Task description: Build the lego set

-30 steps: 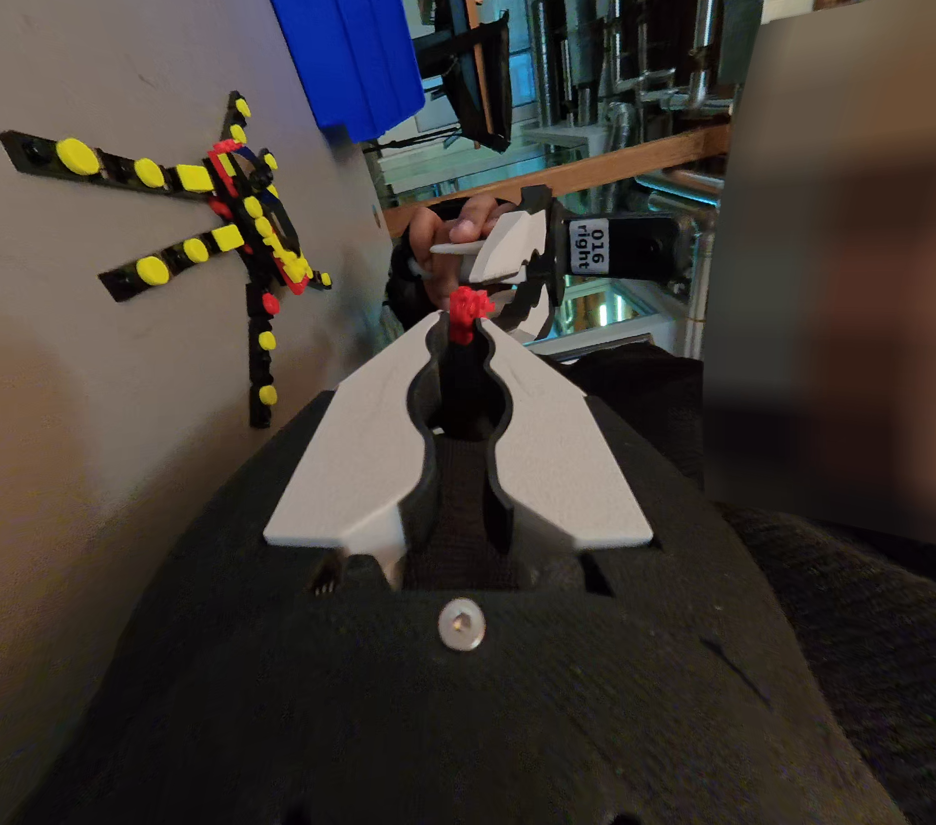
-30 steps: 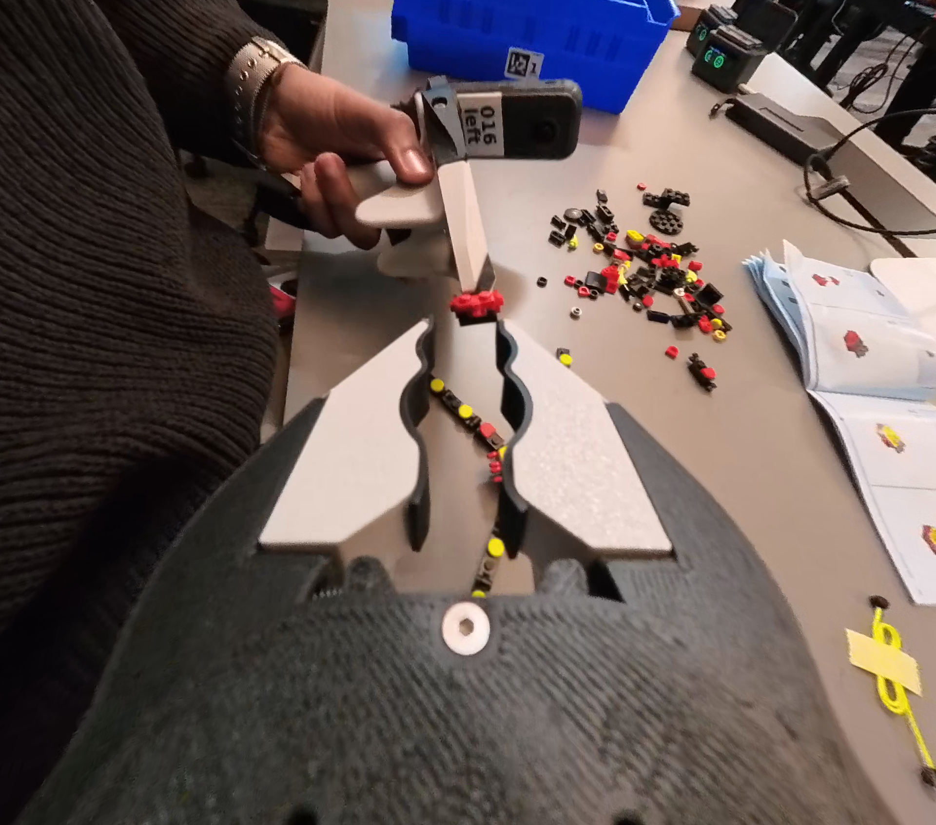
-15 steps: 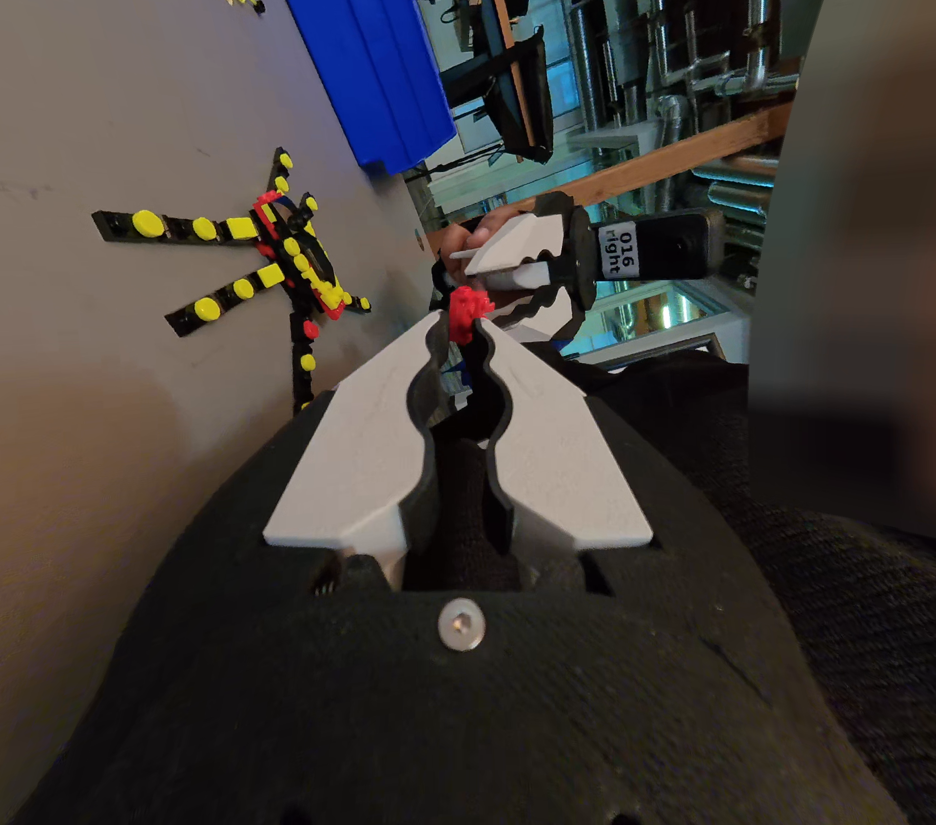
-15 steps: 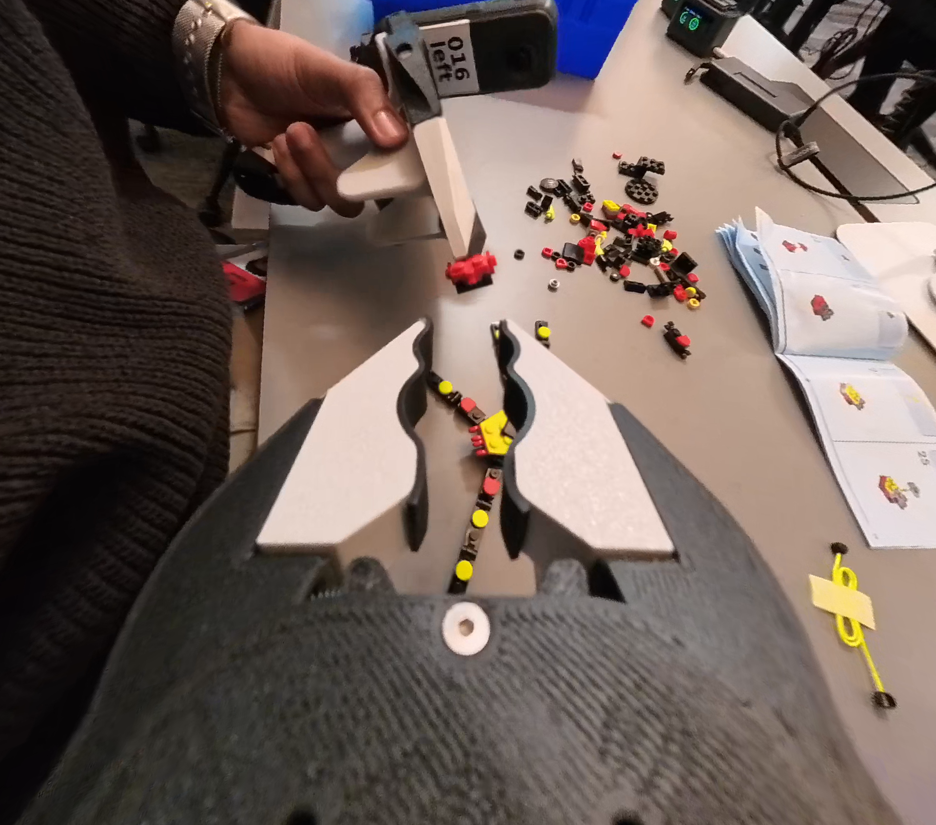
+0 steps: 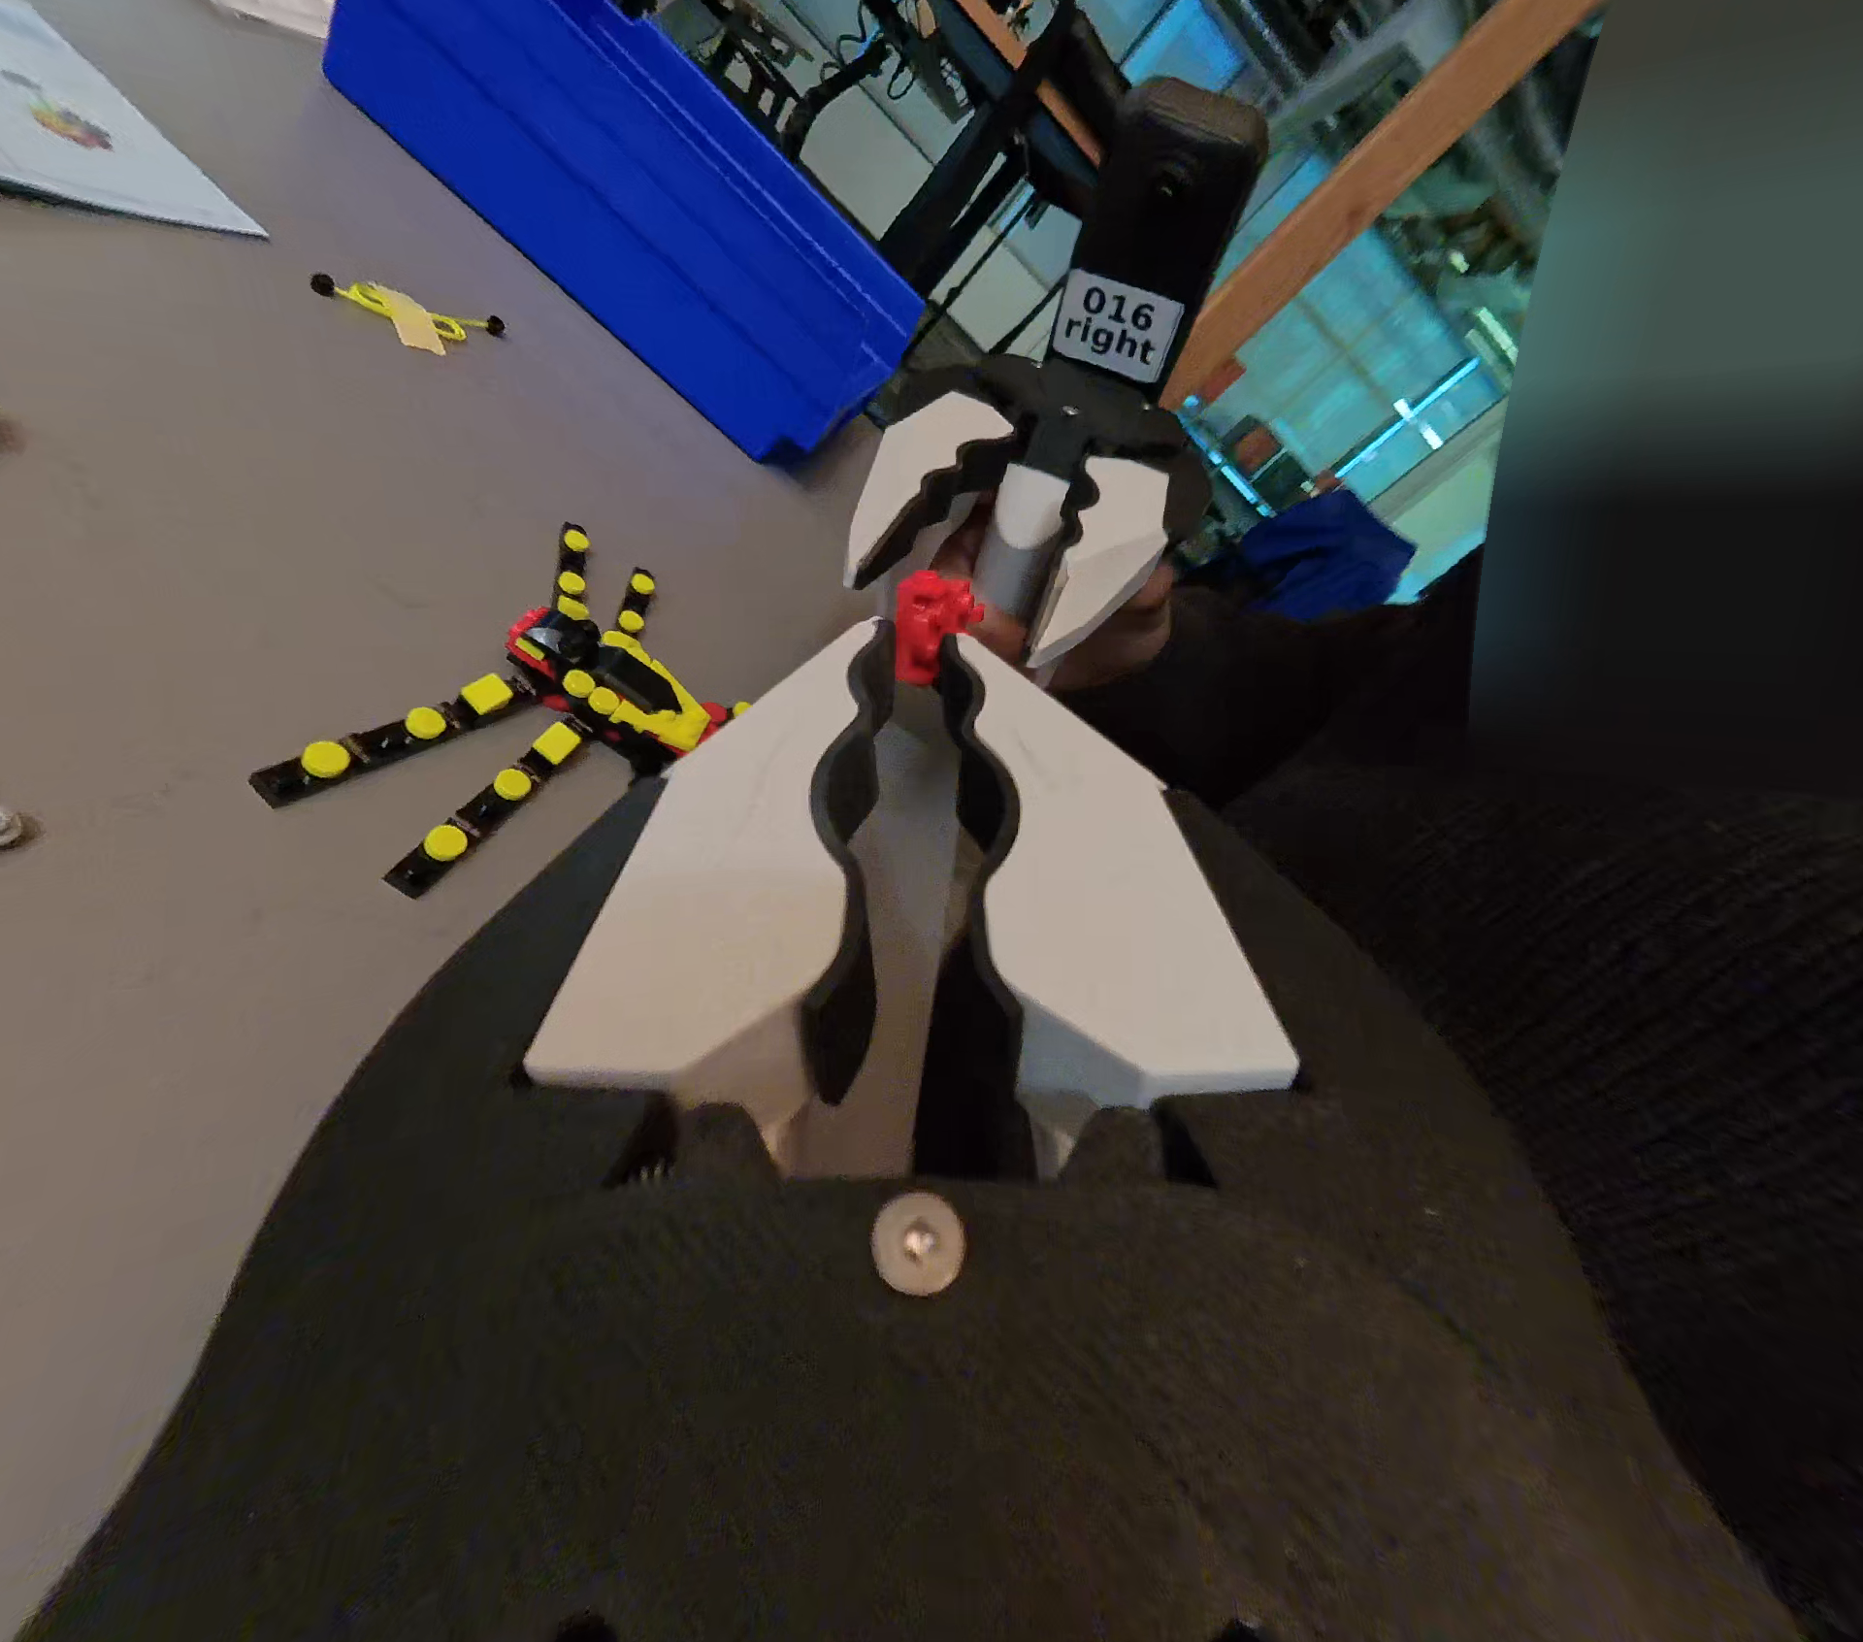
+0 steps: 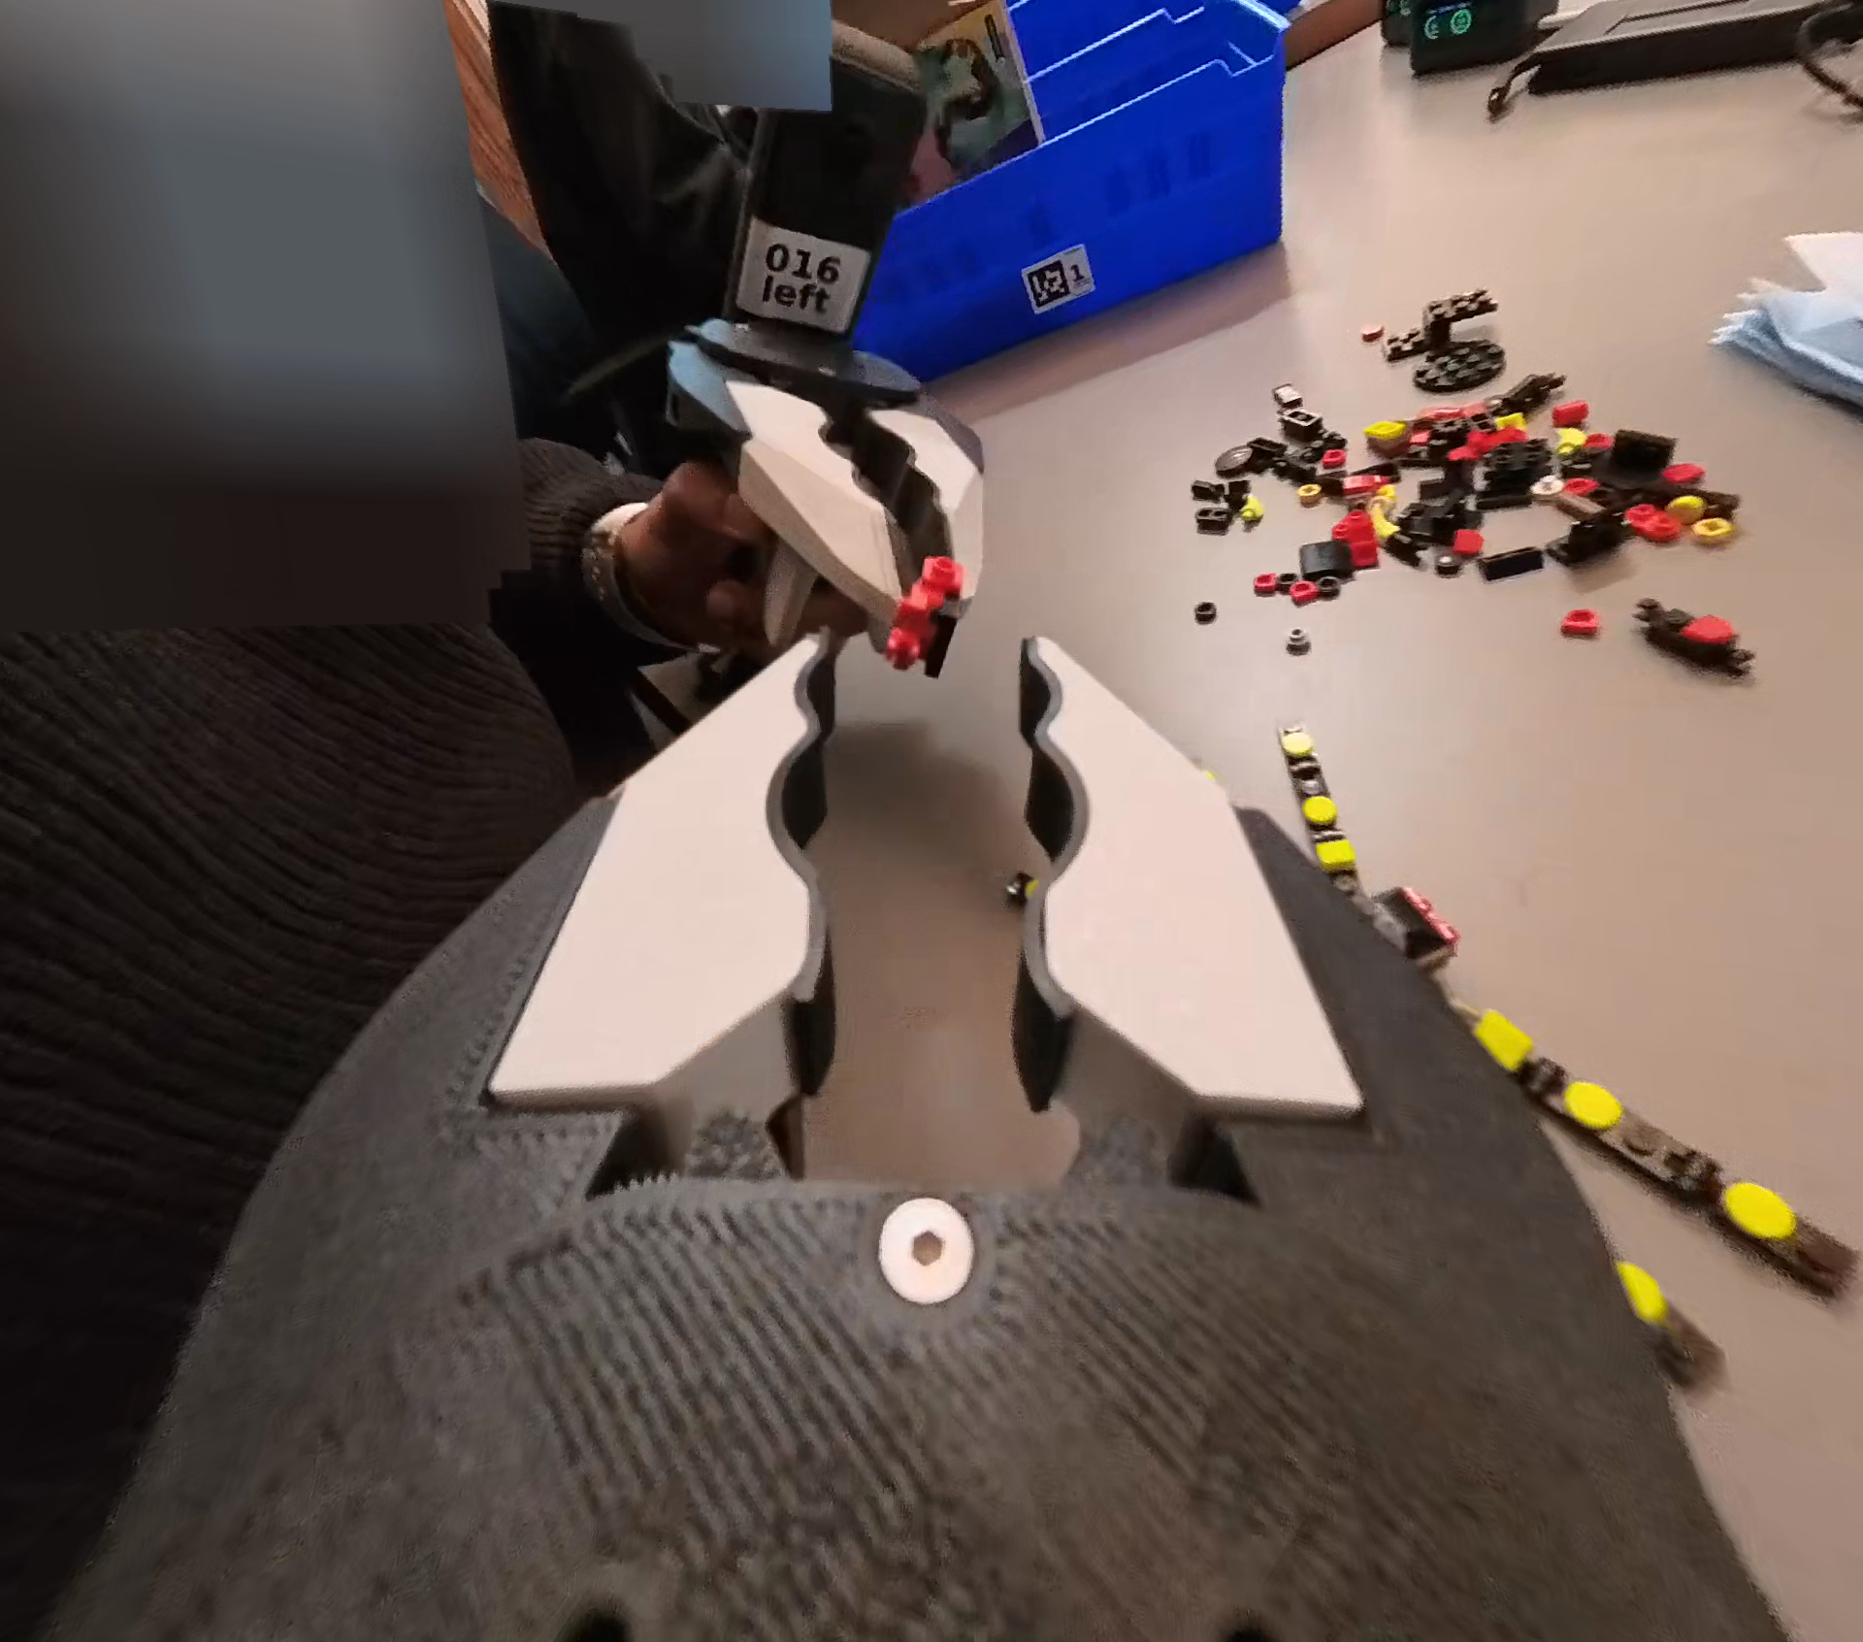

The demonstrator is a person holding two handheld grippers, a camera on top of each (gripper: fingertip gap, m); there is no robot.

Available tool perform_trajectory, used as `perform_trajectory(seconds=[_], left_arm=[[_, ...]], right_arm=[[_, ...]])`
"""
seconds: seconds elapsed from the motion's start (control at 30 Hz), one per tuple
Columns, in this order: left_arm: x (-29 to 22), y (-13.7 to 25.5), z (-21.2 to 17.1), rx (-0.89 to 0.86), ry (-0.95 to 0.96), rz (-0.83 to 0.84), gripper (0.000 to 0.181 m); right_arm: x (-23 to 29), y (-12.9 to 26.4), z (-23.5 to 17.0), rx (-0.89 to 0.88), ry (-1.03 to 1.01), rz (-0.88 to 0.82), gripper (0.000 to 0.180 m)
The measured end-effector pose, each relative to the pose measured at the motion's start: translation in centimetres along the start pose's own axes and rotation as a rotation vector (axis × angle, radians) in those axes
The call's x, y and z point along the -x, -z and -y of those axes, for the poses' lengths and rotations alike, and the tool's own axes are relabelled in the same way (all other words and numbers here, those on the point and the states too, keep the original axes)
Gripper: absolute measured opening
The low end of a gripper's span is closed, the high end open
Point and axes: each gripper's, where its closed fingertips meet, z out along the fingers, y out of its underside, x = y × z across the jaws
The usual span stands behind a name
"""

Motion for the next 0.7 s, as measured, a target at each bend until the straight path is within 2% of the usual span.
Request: perform_trajectory(seconds=[0.33,0.43,0.7], left_arm=[[-0.22,-0.55,-0.55,0.049,-0.247,0.110,0.006],[-0.29,-0.53,-0.36,0.039,-0.254,0.109,0.006],[-0.18,-0.54,-0.37,0.041,-0.255,0.110,0.006]], right_arm=[[0.07,-0.08,0.09,-0.022,-0.031,0.034,0.012],[0.05,-0.19,-0.20,-0.012,-0.036,0.046,0.017],[0.09,-0.15,-0.30,-0.008,-0.020,0.060,0.010]])
